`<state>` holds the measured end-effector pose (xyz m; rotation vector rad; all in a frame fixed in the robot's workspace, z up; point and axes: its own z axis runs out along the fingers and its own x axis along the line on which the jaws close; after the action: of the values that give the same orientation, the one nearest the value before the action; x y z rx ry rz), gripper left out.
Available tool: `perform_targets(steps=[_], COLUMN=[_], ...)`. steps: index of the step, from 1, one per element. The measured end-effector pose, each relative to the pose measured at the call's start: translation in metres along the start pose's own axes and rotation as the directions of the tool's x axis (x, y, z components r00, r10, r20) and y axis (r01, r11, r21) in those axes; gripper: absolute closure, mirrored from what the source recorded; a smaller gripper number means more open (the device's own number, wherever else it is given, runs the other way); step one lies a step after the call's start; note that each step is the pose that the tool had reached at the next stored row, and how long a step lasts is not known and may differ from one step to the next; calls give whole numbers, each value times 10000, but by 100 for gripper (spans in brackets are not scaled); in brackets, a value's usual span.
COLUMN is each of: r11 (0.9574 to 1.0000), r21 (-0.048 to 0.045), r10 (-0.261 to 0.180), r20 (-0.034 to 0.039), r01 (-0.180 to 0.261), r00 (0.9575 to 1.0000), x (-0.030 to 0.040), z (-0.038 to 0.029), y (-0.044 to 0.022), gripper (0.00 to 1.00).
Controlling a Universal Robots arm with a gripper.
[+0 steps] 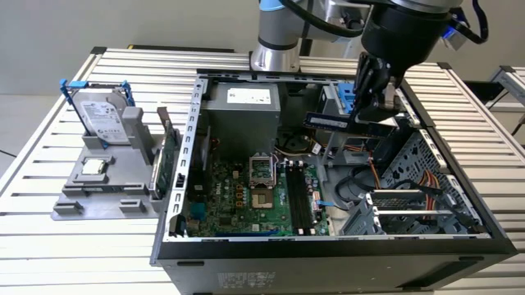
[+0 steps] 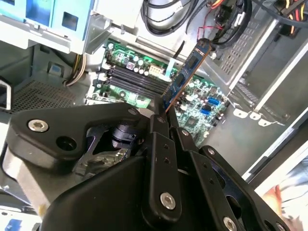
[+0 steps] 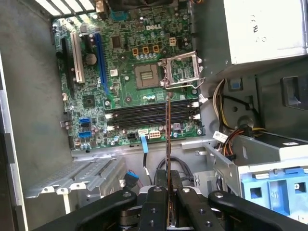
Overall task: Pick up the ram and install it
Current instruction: 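Insert the ram into the slot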
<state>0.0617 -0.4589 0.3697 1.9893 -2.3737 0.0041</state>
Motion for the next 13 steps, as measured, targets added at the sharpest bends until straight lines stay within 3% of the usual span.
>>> perform_targets(steps=[6, 13], r11=[9962, 9813], r21=[-32, -74], r10=[875, 1925], r20=[23, 45], r01=[-875, -1925], r00=[9962, 9813], x=[0, 0], z=[0, 0], y=[0, 0], gripper=[100, 100])
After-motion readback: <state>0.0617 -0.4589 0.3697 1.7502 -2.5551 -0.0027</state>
